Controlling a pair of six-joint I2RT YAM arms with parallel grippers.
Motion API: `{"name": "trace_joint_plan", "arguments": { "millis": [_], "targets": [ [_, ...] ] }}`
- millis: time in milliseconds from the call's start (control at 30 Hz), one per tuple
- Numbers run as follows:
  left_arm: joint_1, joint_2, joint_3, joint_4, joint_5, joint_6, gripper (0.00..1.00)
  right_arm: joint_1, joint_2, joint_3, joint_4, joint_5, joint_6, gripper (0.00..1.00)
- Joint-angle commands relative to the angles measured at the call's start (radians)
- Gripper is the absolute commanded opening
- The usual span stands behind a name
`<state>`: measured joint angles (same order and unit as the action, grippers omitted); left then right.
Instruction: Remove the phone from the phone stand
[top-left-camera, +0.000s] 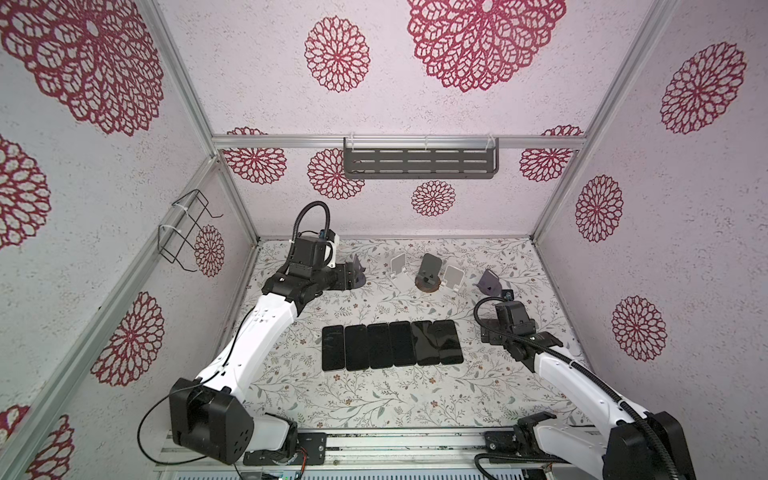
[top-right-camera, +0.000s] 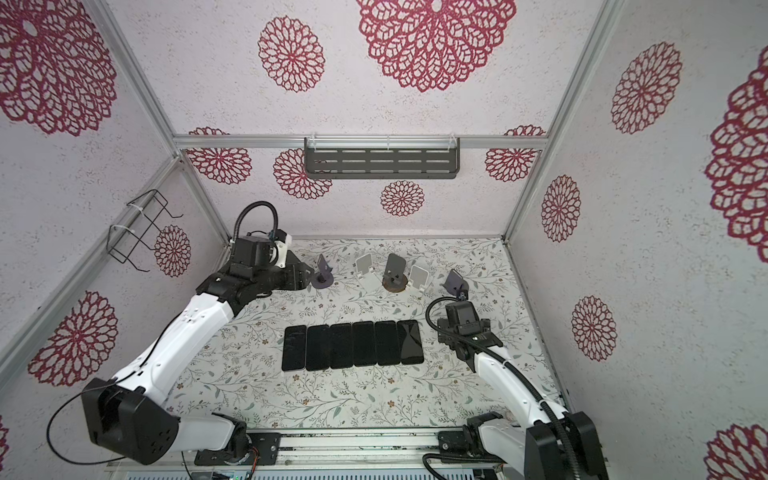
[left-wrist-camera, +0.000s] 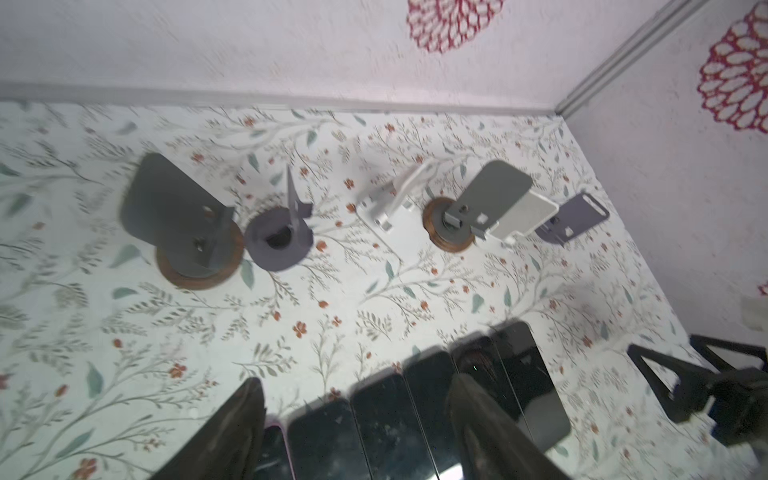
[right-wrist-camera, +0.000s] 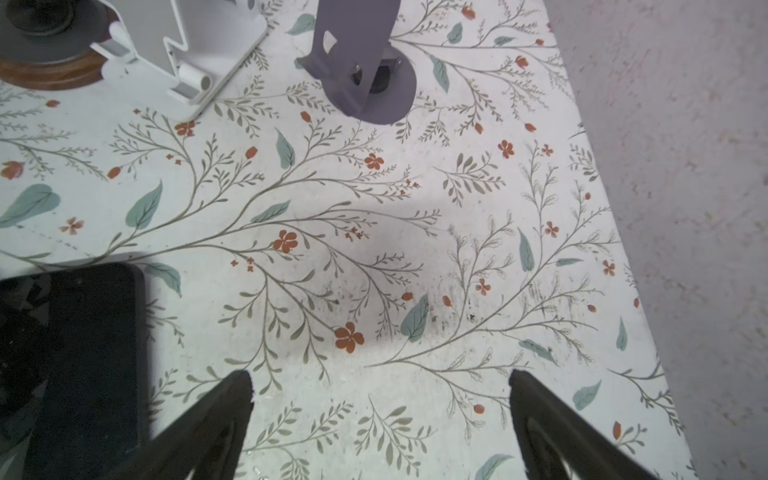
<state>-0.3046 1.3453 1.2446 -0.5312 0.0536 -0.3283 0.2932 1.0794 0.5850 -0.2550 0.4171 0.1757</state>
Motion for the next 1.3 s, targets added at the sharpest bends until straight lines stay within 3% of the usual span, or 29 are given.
{"name": "trace_joint_plan", "arguments": {
  "millis": [0,33,67,300,367,567,700,1000,1133,1267],
  "targets": [
    [0.004,-0.086,-0.103,0.116,-0.236,-0.014,0.87,-0.005,-0.043,-0.035,0.199,0.072,-0.044,0.99],
    [0.009,-0.106,-0.145,0.149,-0.264,-0.022,0.97,-0.005,-0.057,-0.058,0.239,0.072,-0.053,0.99],
    [0.013,-0.125,-0.189,0.182,-0.285,-0.026,0.98,-0.005,-0.074,-0.085,0.293,0.070,-0.063,0.99],
    [0.050,-0.187,-0.432,0.328,-0.585,-0.046,0.97,-0.006,-0.080,-0.289,0.702,0.160,-0.135,0.99],
    [0.076,-0.227,-0.504,0.409,-0.635,-0.041,0.97,-0.010,-0.056,-0.305,0.737,0.160,-0.153,0.99],
    [0.266,-0.337,-0.715,0.668,-0.566,-0.042,0.97,-0.032,0.064,-0.362,0.941,0.159,-0.143,0.99],
    [0.344,-0.313,-0.794,0.789,-0.533,-0.007,0.97,-0.043,0.140,-0.333,1.009,0.127,-0.173,0.99],
    [0.370,-0.103,-0.856,1.095,-0.468,0.061,0.97,-0.070,0.324,-0.300,1.281,0.063,-0.294,0.99],
    [0.381,-0.011,-0.807,1.129,-0.436,0.095,0.97,-0.080,0.410,-0.313,1.428,0.063,-0.310,0.99],
    [0.386,0.034,-0.790,1.149,-0.409,0.131,0.97,-0.103,0.396,-0.308,1.393,0.029,-0.278,0.99]
  ]
}}
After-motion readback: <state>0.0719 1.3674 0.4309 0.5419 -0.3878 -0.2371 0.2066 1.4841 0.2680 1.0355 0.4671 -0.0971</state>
